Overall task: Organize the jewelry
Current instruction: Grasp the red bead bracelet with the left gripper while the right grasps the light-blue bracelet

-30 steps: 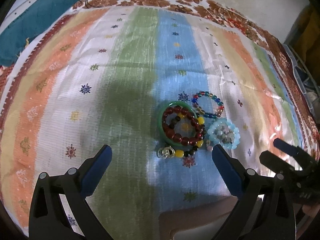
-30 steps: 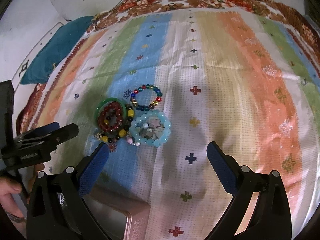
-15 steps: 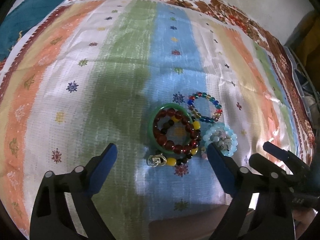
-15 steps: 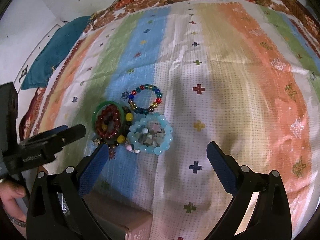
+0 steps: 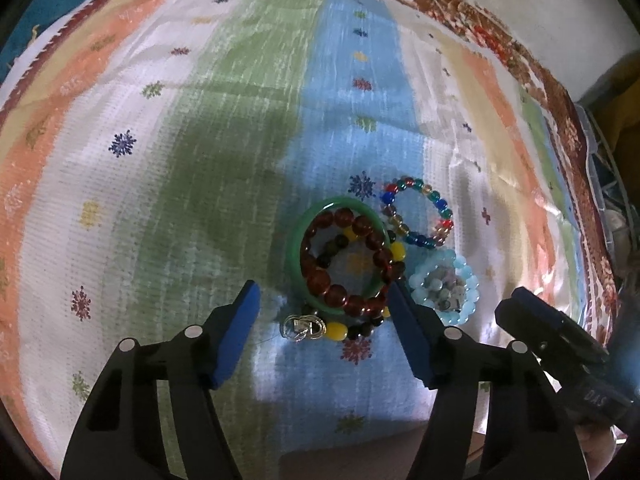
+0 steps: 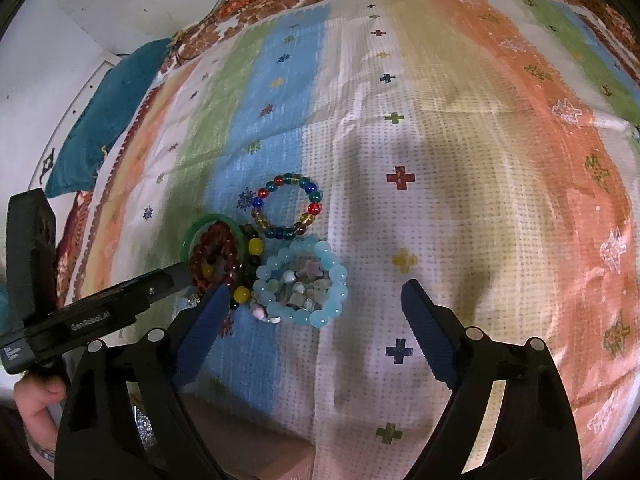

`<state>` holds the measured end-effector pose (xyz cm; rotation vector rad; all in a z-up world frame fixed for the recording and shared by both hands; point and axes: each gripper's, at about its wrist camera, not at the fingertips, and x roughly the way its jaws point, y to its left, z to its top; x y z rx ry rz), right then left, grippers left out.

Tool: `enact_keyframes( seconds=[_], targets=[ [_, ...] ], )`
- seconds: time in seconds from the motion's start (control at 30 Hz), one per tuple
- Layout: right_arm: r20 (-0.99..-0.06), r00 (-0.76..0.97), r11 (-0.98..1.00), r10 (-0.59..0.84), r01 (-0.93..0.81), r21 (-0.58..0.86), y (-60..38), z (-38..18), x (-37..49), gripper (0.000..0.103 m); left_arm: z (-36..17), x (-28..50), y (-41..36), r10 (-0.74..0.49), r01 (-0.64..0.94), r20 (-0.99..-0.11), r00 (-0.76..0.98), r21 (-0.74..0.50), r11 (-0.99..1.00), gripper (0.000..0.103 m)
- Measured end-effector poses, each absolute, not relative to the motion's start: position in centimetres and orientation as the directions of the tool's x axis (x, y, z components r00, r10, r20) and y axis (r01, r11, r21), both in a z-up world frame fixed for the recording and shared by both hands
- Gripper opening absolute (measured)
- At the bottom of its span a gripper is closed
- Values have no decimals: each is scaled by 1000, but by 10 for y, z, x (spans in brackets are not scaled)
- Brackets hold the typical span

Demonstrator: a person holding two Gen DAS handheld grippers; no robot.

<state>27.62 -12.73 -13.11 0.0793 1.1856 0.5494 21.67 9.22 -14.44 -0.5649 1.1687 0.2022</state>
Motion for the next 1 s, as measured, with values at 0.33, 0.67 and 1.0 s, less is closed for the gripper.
enact_keyframes(
  seconds=[0.33,0.67,1.0],
  targets=[
    [-873,233,870,429,-367,329,-119,-145,285,65,-155,225,97,-202,-442,-902,383,-370,817,46],
    [-877,209,866,433,-368,340,-117,-154,291,49,-151,225,103,-202,-460,-902,383,-375,805,37],
    [-875,179,860,450,-349,371,-119,-161,291,33,-145,227,99,-204,-448,-896,395,-382,808,37]
  ],
)
